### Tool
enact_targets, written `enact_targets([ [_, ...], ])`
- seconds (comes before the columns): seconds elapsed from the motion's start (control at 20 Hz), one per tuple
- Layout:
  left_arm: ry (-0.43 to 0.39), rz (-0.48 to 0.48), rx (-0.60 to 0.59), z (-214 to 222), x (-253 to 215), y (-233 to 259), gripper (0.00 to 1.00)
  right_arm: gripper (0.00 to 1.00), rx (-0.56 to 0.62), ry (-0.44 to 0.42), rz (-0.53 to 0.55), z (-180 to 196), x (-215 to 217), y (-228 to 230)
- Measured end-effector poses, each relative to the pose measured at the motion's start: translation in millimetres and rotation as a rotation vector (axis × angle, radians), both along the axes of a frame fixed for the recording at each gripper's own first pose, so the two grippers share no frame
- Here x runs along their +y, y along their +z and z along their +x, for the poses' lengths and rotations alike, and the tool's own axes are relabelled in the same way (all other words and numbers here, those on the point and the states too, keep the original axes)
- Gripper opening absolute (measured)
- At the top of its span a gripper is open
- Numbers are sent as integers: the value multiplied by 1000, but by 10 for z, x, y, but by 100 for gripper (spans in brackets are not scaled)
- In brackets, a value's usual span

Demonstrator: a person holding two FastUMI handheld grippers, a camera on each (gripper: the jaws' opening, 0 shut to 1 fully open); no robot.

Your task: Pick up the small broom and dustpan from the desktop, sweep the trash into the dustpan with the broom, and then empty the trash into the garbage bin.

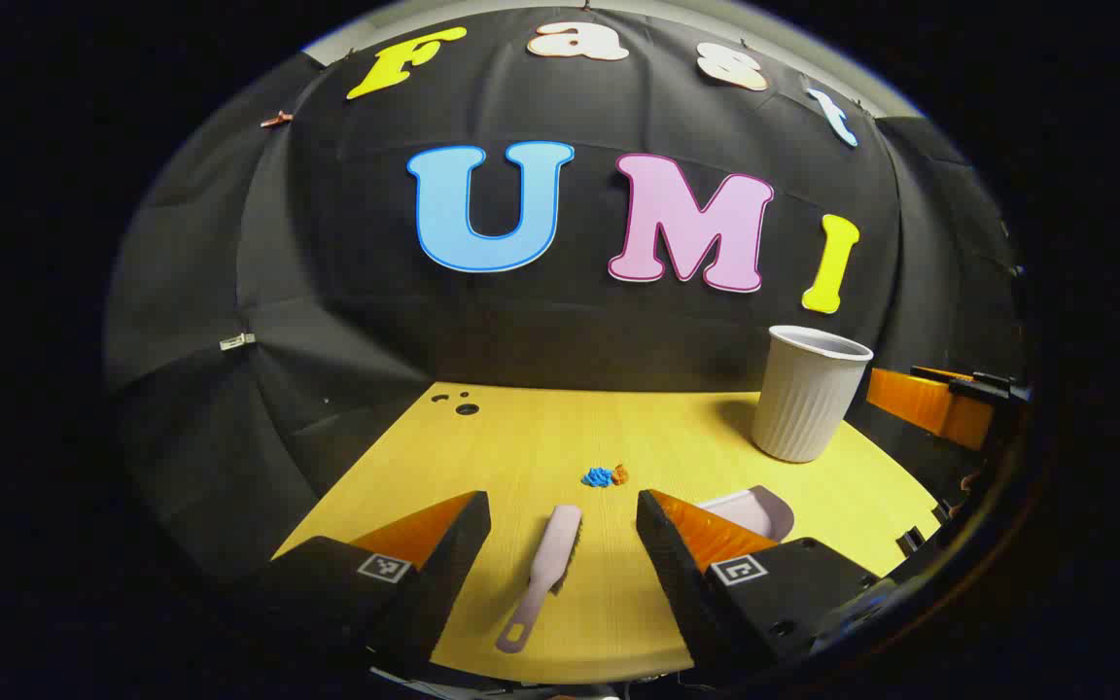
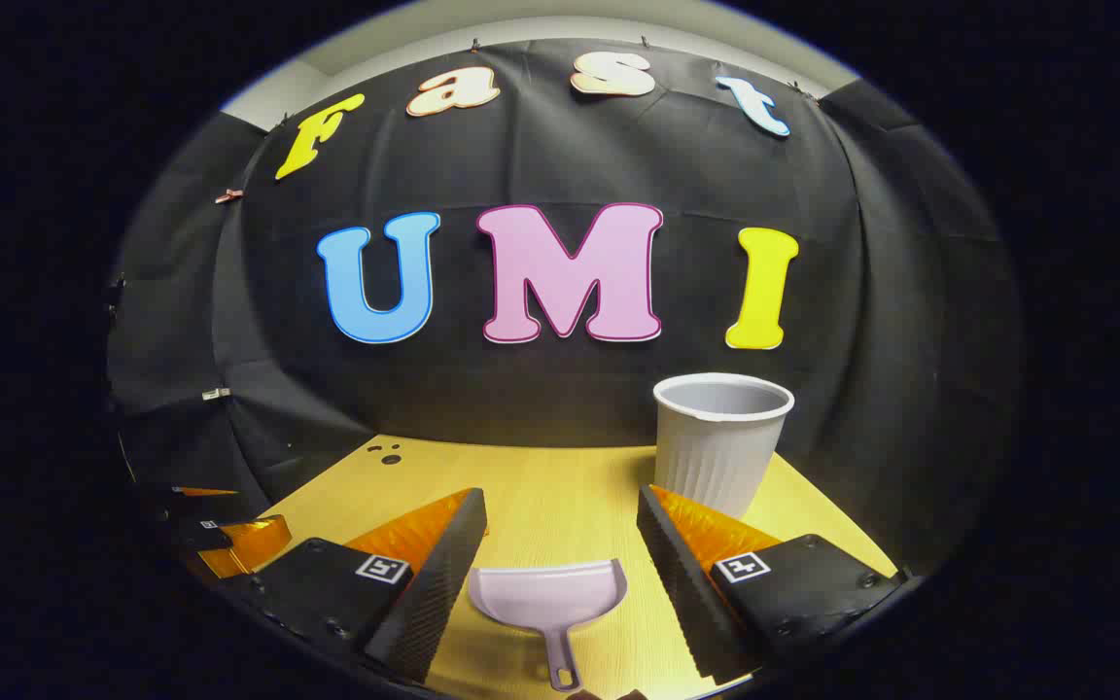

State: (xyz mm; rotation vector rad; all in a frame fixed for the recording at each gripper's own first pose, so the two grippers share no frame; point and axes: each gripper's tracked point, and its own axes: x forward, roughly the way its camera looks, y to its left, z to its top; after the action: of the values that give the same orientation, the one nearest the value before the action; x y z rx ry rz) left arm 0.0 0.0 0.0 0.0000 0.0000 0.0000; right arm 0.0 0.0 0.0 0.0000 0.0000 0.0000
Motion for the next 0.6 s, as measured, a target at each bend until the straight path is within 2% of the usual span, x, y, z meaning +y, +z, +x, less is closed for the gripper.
enact_targets([
  [0.25, -25, -1, 31, 59, -113, -47, 96, 98, 35, 42, -4, 38, 92, -107],
  [0.6, -14, -9, 43, 155, -138, -70, 95, 99, 72, 95, -14, 160, 168, -190],
])
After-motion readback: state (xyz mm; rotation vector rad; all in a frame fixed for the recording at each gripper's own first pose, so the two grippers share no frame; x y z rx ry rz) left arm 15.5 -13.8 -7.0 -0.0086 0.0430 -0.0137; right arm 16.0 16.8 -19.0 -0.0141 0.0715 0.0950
